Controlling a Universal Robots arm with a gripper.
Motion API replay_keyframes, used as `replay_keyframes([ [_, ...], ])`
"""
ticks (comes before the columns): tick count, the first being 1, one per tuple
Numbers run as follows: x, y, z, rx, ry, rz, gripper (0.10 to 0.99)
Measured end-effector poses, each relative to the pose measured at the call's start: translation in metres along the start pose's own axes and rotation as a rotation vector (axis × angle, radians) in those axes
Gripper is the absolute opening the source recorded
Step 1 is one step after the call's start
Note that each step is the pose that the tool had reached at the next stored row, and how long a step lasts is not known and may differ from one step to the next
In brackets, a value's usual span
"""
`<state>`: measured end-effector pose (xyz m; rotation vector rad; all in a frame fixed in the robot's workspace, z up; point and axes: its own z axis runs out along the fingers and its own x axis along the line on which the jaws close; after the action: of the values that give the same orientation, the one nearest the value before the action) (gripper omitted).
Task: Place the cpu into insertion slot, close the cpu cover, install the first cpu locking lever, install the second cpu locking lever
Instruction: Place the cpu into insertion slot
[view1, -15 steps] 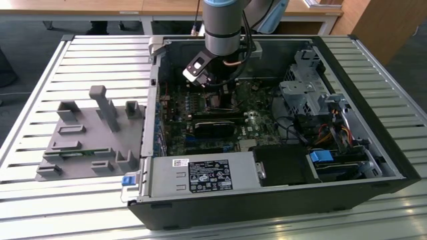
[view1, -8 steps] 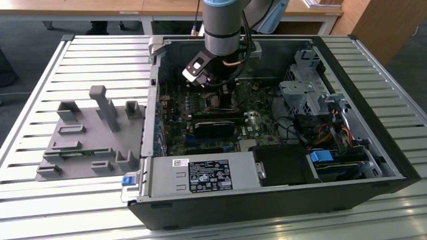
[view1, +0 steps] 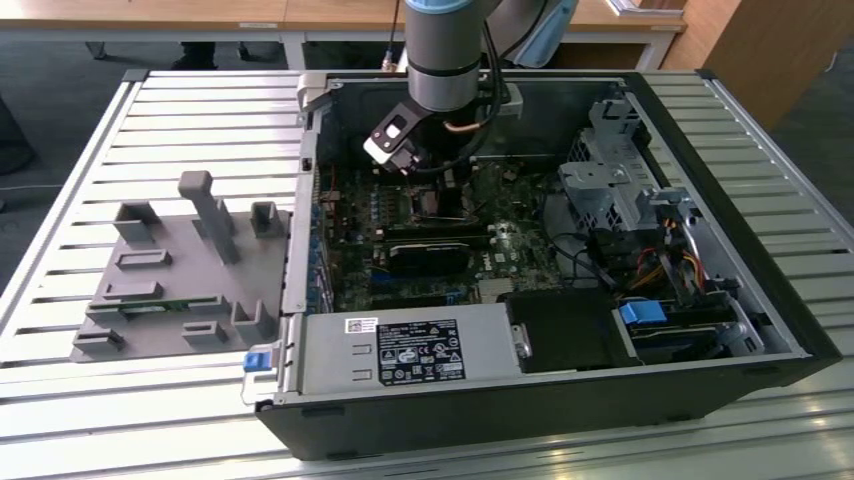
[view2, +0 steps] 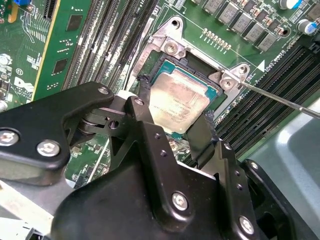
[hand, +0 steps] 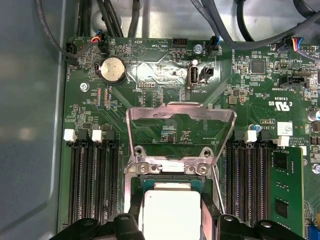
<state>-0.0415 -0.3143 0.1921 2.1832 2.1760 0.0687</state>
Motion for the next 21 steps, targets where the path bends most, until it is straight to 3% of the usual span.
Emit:
replay_keyframes([
  [8,0.0002,0.0000,0.0002,0.000,0.0004,0.000,0.553],
  [9,0.0001,0.0000,0.0001,0.000,0.0003,0.000,0.616],
  [14,0.0000,0.0000,0.0000,0.000,0.0000,0.000,0.616],
  [21,0.0000,0.0007,-0.0078,0.001,0.0000,0.000,0.616],
])
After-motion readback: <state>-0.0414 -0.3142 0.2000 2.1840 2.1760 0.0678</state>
